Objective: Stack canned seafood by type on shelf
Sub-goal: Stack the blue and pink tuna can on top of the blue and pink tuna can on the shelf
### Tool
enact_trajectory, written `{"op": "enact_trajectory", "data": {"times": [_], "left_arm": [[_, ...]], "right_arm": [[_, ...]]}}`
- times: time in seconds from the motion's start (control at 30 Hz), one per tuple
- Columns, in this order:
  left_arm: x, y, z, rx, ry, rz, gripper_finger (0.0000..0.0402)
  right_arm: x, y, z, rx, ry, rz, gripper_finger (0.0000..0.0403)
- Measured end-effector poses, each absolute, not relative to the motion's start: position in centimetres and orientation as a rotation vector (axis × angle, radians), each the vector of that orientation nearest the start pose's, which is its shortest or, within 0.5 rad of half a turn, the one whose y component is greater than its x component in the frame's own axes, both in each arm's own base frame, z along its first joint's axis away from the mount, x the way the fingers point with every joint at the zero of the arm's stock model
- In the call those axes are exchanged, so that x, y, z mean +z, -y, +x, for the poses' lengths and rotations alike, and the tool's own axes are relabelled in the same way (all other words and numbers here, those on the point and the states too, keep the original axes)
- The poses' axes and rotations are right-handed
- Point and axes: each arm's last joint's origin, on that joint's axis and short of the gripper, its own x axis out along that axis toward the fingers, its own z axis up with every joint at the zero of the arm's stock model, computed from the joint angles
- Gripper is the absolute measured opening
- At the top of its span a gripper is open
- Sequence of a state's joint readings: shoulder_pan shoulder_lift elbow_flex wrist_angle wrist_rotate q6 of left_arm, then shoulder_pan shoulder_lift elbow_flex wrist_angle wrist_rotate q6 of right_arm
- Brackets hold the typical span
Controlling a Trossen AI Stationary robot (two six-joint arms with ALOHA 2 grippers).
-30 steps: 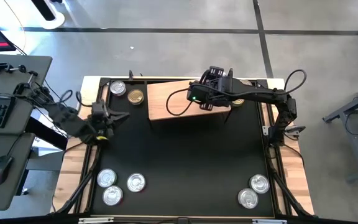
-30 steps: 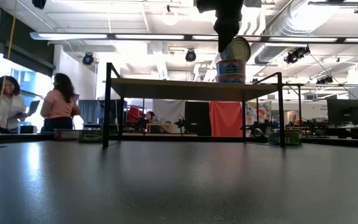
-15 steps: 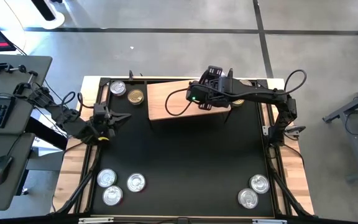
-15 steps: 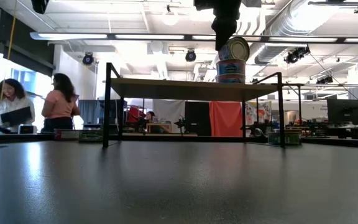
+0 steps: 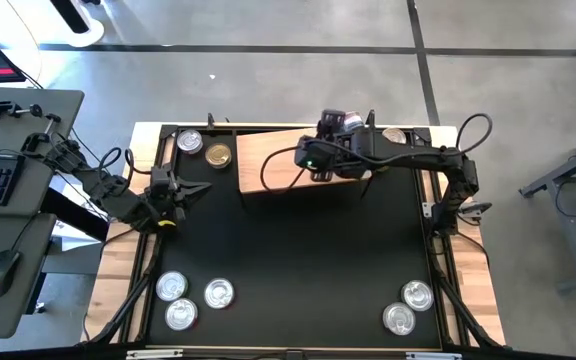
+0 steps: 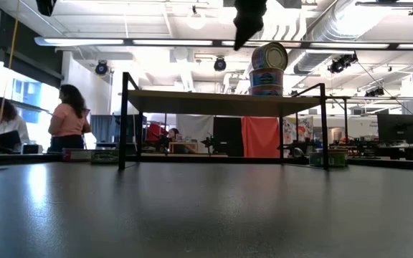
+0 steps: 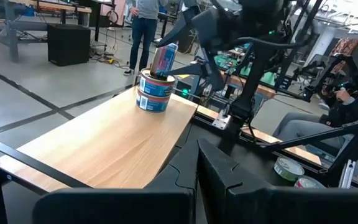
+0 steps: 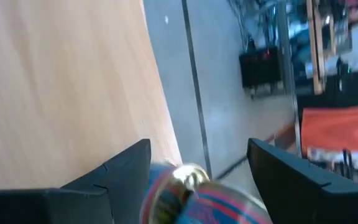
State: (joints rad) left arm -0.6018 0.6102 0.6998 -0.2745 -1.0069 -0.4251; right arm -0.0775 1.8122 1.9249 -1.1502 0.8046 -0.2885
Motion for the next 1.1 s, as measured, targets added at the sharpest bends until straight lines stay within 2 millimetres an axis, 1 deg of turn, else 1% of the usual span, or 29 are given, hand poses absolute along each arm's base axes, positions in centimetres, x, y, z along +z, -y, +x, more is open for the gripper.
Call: {"op": "enact_trajectory", "data": {"times": [0.07,0.13,0.17,0.23,0.3,0.37,0.43,0.47,0.57,0.63,0.7,0.83,0.87,0.93,1.0,1.03,1.1], "left_arm": [[32.1,5.0,11.6,0.423,-0.041,-0.285,0.0],[32.1,5.0,11.6,0.423,-0.042,-0.284,0.0],[32.1,5.0,11.6,0.423,-0.042,-0.285,0.0],[32.1,5.0,11.6,0.423,-0.042,-0.285,0.0],[32.1,5.0,11.6,0.423,-0.041,-0.289,0.0],[32.1,5.0,11.6,0.422,-0.04,-0.293,0.0],[32.1,5.0,11.6,0.416,-0.041,-0.295,0.0],[32.1,5.0,11.6,0.412,-0.041,-0.297,0.0],[32.1,5.1,11.6,0.395,-0.045,-0.3,0.0],[32.1,5.1,11.7,0.395,-0.045,-0.3,0.0],[32.1,5.0,11.7,0.4,-0.045,-0.3,0.0],[32.1,4.7,11.9,0.392,-0.051,-0.305,0.0],[32.1,4.7,11.9,0.389,-0.054,-0.303,0.0],[32.0,4.6,12.0,0.384,-0.07,-0.268,0.0],[31.9,4.6,12.0,0.382,-0.092,-0.216,0.0],[31.8,4.6,12.1,0.384,-0.099,-0.196,0.0],[31.8,4.6,12.1,0.384,-0.106,-0.178,0.0]], "right_arm": [[37.4,4.7,36.3,-0.65,-1.093,-0.626,0.0259],[38.5,4.7,36.4,-0.689,-1.025,-0.566,0.0259],[39.5,4.9,36.4,-0.724,-0.964,-0.511,0.0259],[42.0,5.2,36.0,-0.802,-0.829,-0.382,0.0259],[45.0,6.0,35.0,-0.865,-0.683,-0.221,0.0259],[47.9,6.9,33.1,-0.87,-0.579,-0.057,0.0259],[49.0,7.9,31.0,-0.838,-0.576,0.043,0.0259],[49.1,8.4,29.3,-0.819,-0.598,0.086,0.0259],[48.7,10.3,25.5,-0.791,-0.749,0.187,0.0259],[48.7,11.3,23.7,-0.768,-0.823,0.212,0.0259],[49.0,12.2,22.6,-0.721,-0.823,0.234,0.0259],[49.4,14.1,21.3,-0.512,-0.764,0.411,0.0259],[49.3,14.6,21.1,-0.477,-0.772,0.407,0.0259],[48.9,15.4,21.0,-0.458,-0.818,0.294,0.0259],[48.7,15.9,21.5,-0.42,-0.856,0.154,0.0259],[48.5,16.1,21.8,-0.403,-0.857,0.121,0.0259],[48.0,16.6,22.7,-0.347,-0.855,0.118,0.0259]]}}
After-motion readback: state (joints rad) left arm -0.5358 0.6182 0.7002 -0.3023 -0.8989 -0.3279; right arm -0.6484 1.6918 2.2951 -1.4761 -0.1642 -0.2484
